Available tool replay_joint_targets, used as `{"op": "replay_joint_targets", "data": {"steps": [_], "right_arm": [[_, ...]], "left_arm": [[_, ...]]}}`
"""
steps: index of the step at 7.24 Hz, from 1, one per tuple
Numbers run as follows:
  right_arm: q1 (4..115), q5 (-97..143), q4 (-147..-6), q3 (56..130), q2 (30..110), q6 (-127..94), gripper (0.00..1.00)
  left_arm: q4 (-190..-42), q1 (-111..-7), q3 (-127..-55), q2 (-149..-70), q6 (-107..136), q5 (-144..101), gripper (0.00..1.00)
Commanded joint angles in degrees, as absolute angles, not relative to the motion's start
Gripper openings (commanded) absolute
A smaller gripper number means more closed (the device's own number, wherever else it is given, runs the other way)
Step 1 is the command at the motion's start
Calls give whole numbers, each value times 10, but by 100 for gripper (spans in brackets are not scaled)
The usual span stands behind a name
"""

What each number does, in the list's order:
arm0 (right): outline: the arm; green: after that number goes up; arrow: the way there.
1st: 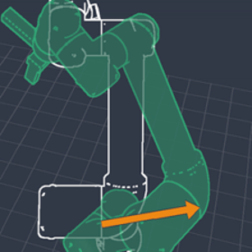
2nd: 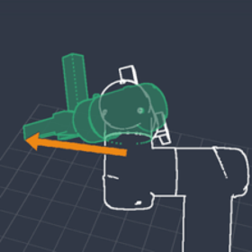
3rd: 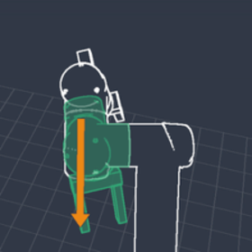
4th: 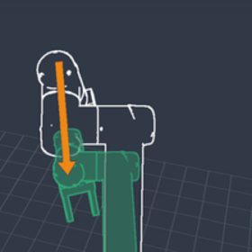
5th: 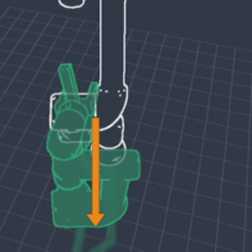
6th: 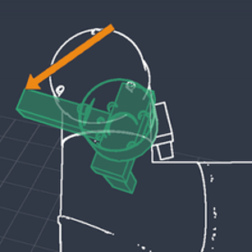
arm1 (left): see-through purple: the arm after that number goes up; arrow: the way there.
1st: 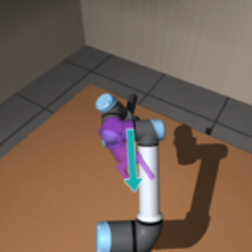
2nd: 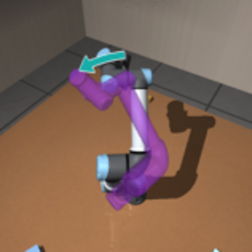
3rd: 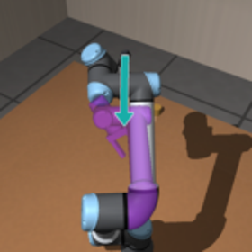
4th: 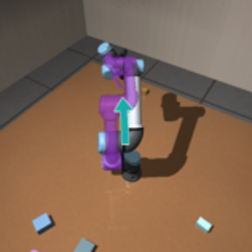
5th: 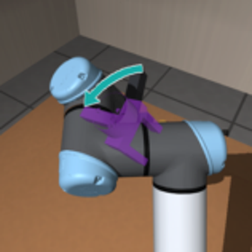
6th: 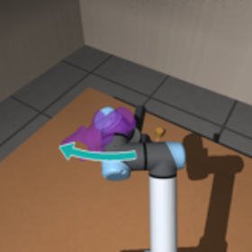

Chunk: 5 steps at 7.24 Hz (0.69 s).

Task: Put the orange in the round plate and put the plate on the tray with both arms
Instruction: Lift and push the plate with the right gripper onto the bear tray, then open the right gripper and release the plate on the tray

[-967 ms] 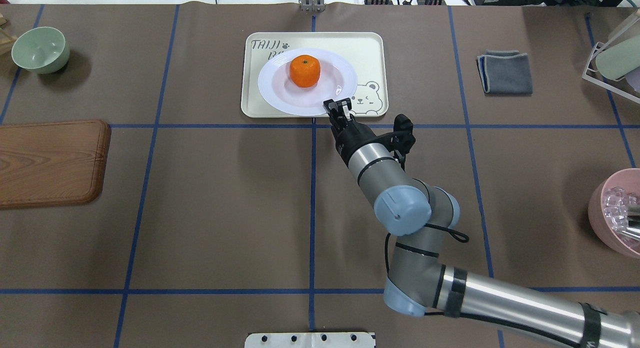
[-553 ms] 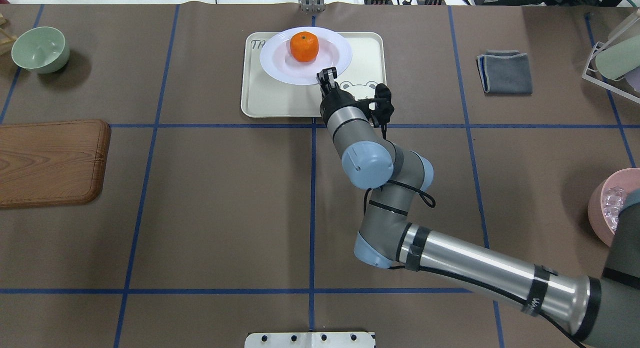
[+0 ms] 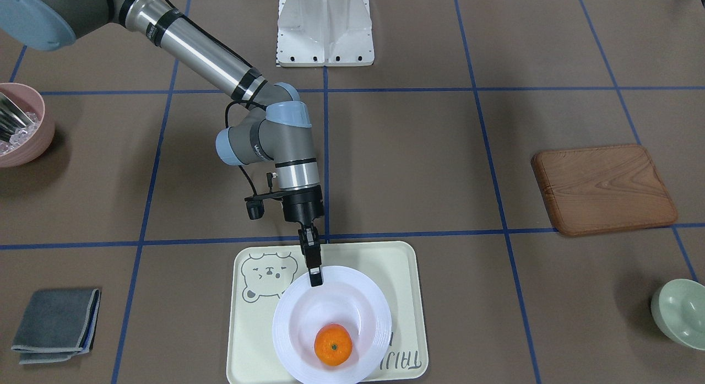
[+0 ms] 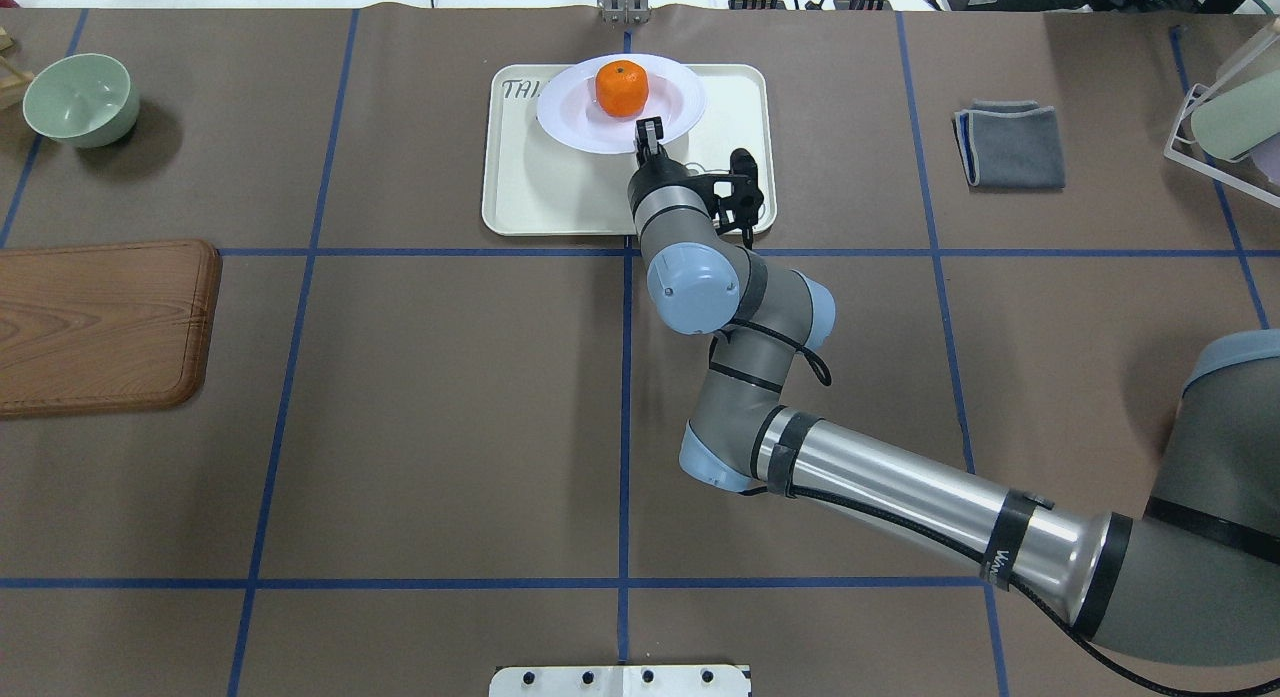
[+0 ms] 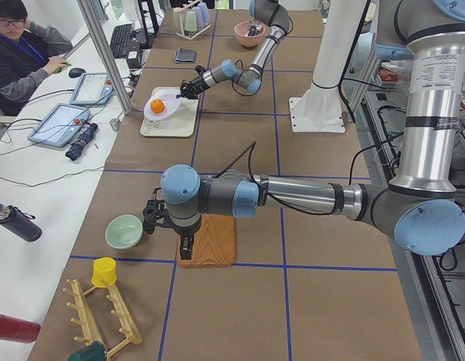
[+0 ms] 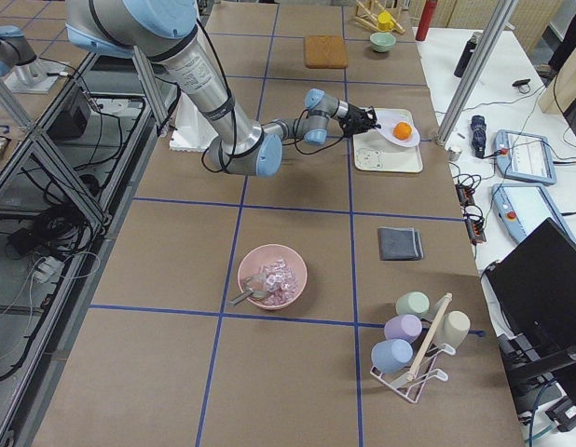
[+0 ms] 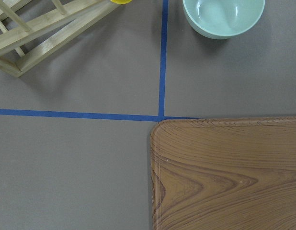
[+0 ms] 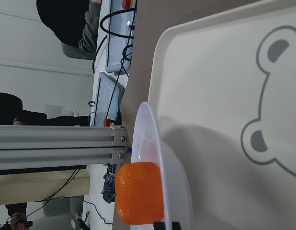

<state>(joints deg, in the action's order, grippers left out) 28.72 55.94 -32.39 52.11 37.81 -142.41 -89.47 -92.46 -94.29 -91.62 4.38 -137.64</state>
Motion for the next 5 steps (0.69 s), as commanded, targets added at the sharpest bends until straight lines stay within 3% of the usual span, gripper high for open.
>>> {"op": "replay_joint_targets", "data": {"steps": [1,2,3,5], "right_arm": [[268,562,-327,544,389,-1412,26],[255,560,-327,601,426,-1358,99],[252,564,-327,664,472,-1292,100],[283,651,-370,706,494,-1122,100]], "left_arm": [[-895,-924,-943,-918,44,-1376,98],[-895,-924,-942,-918,45,-1376,98],[-895,-924,-942,-918,45,-1376,98],[-895,-924,-942,-917,44,-1376,98]]}}
